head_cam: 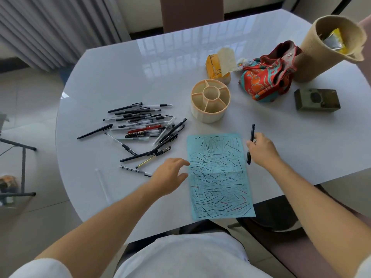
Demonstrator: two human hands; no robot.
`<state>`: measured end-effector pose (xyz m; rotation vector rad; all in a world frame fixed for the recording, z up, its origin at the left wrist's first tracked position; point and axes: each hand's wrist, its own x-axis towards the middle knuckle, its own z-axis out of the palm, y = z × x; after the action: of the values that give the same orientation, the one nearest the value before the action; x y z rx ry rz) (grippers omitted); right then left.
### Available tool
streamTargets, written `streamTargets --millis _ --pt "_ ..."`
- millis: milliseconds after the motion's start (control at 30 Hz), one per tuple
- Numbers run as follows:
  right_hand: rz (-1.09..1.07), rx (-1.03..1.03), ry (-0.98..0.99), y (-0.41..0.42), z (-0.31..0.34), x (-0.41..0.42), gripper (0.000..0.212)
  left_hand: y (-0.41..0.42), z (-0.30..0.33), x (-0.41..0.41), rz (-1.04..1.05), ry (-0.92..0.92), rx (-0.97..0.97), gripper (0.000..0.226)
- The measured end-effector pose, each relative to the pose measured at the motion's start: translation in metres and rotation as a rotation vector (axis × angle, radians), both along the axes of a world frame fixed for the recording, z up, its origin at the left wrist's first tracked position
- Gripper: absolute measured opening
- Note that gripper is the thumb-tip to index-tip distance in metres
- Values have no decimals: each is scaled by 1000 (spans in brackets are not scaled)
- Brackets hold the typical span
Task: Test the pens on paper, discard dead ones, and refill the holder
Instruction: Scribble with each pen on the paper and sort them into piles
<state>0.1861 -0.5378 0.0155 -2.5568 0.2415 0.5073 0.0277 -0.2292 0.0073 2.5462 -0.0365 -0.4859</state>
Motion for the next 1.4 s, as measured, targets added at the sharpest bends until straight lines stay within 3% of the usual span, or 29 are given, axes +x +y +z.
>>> streamTargets --millis 100,233,367,467,567,667,967,1067,1200,1300,1400 --pt "83 -232 60 -23 -12 8 37 1 -8 -11 -123 36 -3 45" --pt "97 -319 10 -26 -20 3 32 -8 -12 -17 -276 54 94 55" --pt "61 -277 -175 12 -13 -9 41 -8 -13 -21 -335 61 209 58" --pt "305 -99 -253 75 -4 -27 36 -8 -14 -23 -335 48 214 59" --pt "630 110 -234 148 -1 -49 27 -5 -12 -29 -313 46 162 58" --pt "833 189 -198 207 -5 -61 29 5 -10 -43 -251 17 93 53" --pt "1094 -97 -150 244 -26 -59 27 36 3 -74 54 142 -46 37" --pt "957 42 -57 216 -20 -55 18 38 4 -68 221 111 -119 33" --pt "380 598 215 177 -5 -70 13 26 7 -45 443 193 -348 41" --pt "131 864 356 157 -2 -90 4 11 12 -26 426 258 -457 23" --pt "37 899 344 141 -4 -102 13 -1 16 -12 302 220 -350 17"
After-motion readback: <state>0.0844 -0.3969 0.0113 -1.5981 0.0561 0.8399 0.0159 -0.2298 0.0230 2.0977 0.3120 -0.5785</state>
